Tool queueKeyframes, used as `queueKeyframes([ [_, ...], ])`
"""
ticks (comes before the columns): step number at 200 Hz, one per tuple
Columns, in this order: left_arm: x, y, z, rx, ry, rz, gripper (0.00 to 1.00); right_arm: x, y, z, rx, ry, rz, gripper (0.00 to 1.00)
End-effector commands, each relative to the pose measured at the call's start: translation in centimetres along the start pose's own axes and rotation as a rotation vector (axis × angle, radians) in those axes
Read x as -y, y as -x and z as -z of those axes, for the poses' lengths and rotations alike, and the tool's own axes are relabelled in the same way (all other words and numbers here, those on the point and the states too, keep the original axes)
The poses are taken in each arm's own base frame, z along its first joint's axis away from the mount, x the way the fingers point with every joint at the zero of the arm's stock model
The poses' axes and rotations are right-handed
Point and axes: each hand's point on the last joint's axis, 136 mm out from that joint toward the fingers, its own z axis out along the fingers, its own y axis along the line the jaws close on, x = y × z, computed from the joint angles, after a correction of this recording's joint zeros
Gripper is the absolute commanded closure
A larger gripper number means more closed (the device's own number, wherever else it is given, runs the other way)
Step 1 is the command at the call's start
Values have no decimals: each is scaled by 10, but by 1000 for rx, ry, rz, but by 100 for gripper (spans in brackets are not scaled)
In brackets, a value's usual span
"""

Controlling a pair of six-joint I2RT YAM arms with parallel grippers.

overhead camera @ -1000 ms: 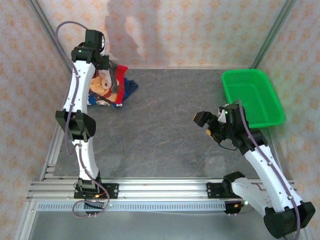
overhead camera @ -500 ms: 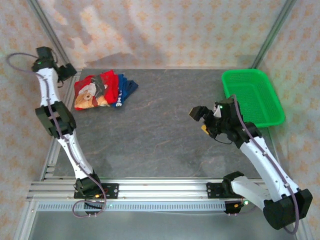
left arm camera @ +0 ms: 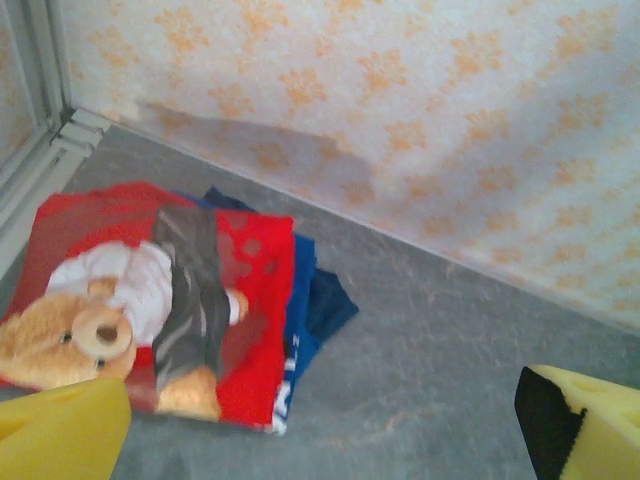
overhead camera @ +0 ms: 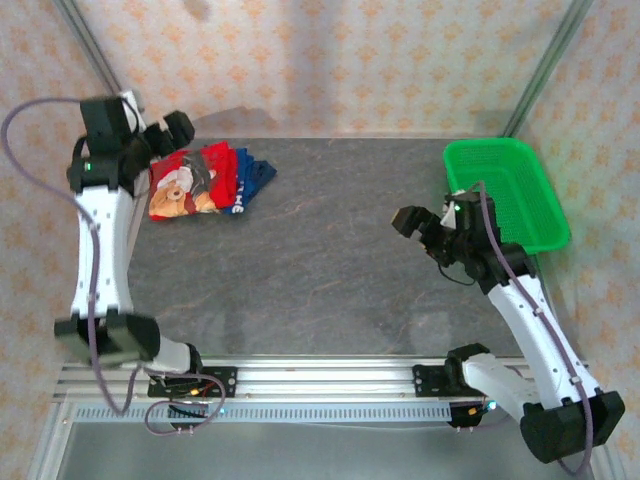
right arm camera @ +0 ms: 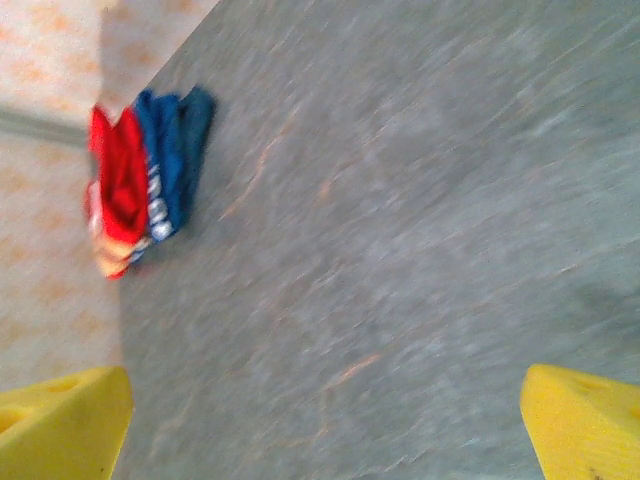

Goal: Fold and stack the t-shirts

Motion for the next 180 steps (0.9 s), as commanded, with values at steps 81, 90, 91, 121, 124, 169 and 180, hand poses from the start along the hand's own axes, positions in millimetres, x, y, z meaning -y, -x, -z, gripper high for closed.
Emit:
queueKeyframes([
  [81,-132,-185,8,283,362,-16,0,164,46,-23,467,-520,177,1],
  [90,-131,-190,2,323,343,-62,0,167,58,-15,531,-536,157,1],
  [91,-130,-190,1,325,339,-67,0,167,59,-16,534,-533,164,1],
  [121,-142,-213,-24,319,365,-124,0,169,81,-16,716,-551,320,1],
  [124,-143,-215,-28,312,363,-127,0,172,80,-17,717,-561,327,1],
  [169,-129,-210,-71,312,296,-170,0,177,90,-44,811,-447,293,0],
  [180,-125,-206,-82,276,298,-222,0,173,99,-54,807,-435,317,1],
])
